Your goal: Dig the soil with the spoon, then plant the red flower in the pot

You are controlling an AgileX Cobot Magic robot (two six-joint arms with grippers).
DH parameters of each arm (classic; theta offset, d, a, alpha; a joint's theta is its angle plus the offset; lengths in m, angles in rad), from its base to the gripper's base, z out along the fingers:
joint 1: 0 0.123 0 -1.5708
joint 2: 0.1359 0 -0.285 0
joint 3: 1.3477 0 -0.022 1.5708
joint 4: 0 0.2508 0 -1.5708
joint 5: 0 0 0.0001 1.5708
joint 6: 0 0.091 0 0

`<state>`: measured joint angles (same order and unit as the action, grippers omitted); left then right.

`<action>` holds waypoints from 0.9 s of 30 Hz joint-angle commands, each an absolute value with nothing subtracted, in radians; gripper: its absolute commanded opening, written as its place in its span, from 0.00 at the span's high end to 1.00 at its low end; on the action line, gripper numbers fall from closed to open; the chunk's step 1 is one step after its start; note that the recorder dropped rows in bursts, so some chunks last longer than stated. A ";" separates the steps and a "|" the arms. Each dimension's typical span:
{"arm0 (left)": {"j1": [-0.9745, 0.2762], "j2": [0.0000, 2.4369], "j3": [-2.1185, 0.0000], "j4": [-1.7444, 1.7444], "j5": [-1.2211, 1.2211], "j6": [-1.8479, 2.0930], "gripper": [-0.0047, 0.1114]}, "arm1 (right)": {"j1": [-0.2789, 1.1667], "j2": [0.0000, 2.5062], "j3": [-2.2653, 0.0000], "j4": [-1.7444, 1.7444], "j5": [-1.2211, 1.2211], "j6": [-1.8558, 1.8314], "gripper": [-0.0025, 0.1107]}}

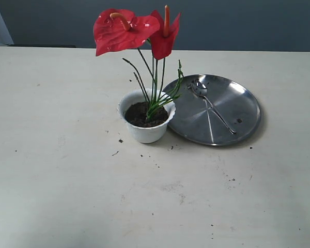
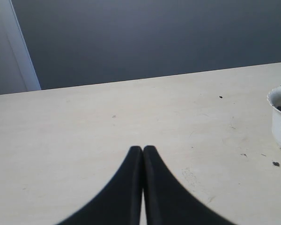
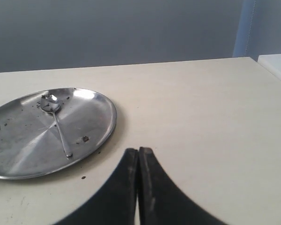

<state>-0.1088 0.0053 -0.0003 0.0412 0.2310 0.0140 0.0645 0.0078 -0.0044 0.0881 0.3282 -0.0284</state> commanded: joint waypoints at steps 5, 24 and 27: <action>-0.112 0.000 0.000 0.043 0.232 0.010 0.96 | 0.058 0.000 0.000 0.077 0.326 0.005 0.98; -0.112 0.000 0.000 0.043 0.232 0.010 0.96 | 0.058 0.000 0.000 0.080 0.301 0.000 0.98; -0.112 0.000 0.000 0.043 0.232 0.010 0.96 | 0.058 0.000 0.000 0.080 0.303 0.000 0.98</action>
<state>-0.1088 0.0053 -0.0003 0.0412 0.2310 0.0140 0.0645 0.0078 -0.0044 0.0881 0.3124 0.0000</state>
